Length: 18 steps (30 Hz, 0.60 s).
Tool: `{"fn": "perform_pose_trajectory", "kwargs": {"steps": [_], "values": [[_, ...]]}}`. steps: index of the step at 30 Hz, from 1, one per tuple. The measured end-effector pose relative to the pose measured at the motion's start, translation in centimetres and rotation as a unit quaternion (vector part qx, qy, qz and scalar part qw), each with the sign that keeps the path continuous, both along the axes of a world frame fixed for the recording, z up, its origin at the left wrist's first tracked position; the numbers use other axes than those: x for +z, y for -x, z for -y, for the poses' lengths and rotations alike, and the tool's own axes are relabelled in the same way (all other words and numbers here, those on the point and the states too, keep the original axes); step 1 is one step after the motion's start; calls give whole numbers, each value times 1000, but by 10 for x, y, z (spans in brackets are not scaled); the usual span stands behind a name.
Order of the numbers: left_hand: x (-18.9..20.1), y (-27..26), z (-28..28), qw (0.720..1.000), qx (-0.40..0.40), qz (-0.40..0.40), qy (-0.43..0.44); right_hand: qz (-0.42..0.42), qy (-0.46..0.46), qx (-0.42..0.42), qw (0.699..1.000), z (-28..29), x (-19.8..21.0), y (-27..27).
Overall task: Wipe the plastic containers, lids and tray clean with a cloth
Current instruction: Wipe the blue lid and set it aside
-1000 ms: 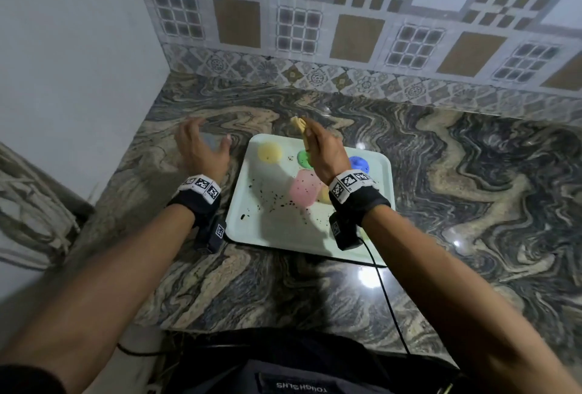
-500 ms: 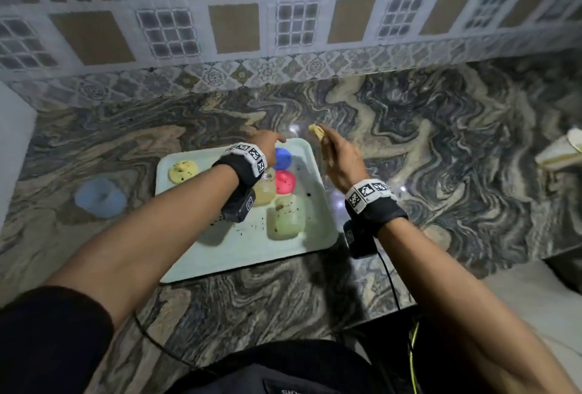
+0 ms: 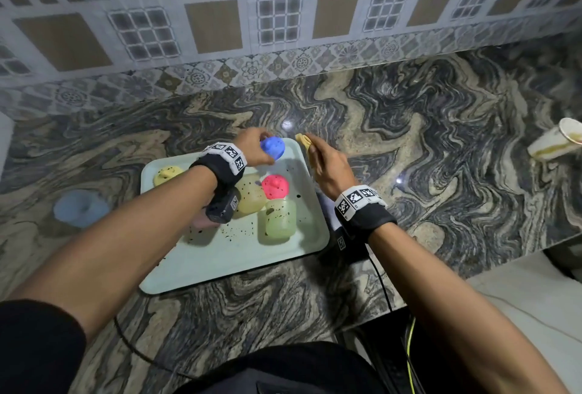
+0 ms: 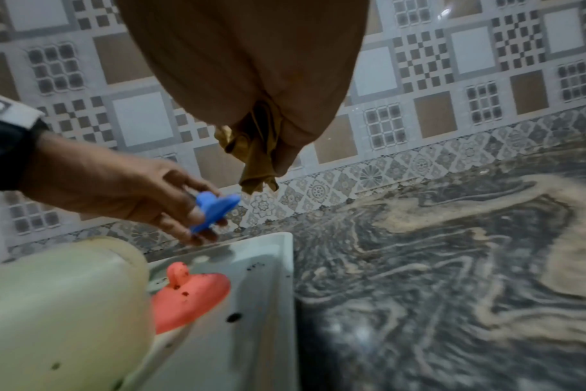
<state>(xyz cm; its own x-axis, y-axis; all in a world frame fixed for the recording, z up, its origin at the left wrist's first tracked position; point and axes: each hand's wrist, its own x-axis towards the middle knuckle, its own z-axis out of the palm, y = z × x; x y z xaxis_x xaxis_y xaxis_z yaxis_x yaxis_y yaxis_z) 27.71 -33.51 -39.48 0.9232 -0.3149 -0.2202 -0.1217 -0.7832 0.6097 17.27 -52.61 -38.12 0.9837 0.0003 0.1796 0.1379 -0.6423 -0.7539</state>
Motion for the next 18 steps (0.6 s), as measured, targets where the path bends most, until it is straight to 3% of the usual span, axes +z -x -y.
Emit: {"fn": "perform_pose_trajectory", "kwargs": {"steps": [4, 9, 12, 16, 18], "values": [[24, 20, -3, 966, 87, -12, 245, 28, -23, 11, 999, -28, 12, -9], [48, 46, -17, 863, 193, -73, 462, 37, -69, 11, 997, -60, 21, -18], [58, 54, -30, 822, 215, -105, 517, 37, -74, 14, 996, -70, 31, -23], [67, 57, -40, 825, 257, -74, 499, 28, -60, -8, 998, -85, 37, -23], [72, 60, -40, 807, 267, -77, 520, 39, -48, 1, 998, -94, 38, -17]]}}
